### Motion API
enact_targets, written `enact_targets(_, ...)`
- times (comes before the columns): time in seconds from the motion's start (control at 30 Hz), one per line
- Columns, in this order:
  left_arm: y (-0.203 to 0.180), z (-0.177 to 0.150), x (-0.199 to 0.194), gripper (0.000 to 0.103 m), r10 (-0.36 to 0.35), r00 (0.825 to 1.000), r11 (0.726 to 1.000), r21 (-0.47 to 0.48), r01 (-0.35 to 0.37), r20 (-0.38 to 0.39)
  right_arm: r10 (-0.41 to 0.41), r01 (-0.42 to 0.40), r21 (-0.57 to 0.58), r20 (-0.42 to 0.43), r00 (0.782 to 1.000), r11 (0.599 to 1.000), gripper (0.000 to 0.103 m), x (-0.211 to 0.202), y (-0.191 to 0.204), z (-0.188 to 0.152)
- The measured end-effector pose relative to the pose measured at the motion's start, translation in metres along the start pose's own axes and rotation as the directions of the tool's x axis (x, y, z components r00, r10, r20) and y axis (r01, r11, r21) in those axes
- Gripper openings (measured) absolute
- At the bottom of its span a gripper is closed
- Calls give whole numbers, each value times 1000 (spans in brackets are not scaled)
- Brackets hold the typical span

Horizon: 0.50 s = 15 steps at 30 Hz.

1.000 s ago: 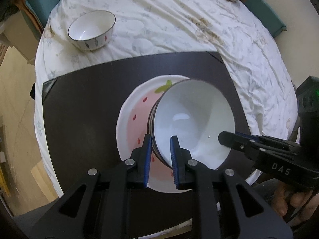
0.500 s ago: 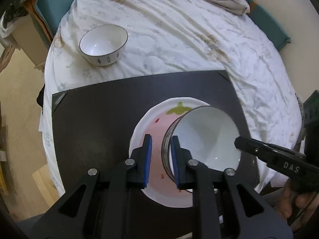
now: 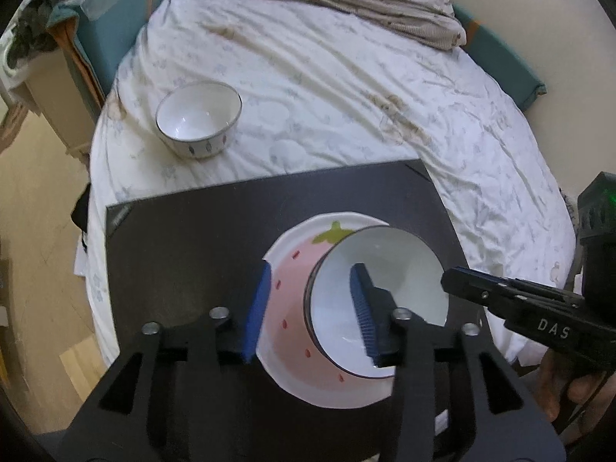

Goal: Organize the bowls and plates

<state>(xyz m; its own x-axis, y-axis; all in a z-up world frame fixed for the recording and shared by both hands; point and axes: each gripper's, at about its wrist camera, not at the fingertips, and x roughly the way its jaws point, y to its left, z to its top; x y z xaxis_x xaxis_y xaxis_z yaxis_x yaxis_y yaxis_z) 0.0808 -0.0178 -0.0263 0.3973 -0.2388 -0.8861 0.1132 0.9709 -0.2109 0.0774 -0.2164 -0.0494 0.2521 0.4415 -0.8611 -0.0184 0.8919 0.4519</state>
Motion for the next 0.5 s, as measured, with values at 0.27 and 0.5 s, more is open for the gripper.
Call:
enact_targets(0.27, 4, 0, -9, 74, 128, 989, 991, 36, -131, 69, 7, -6, -6, 60, 998, 1000, 18, -12, 2, 2)
enact_targets(0.5, 20, 5, -9, 74, 109, 992, 994, -33, -107, 57, 42, -42, 5, 94, 995, 999, 32, -21, -1, 5)
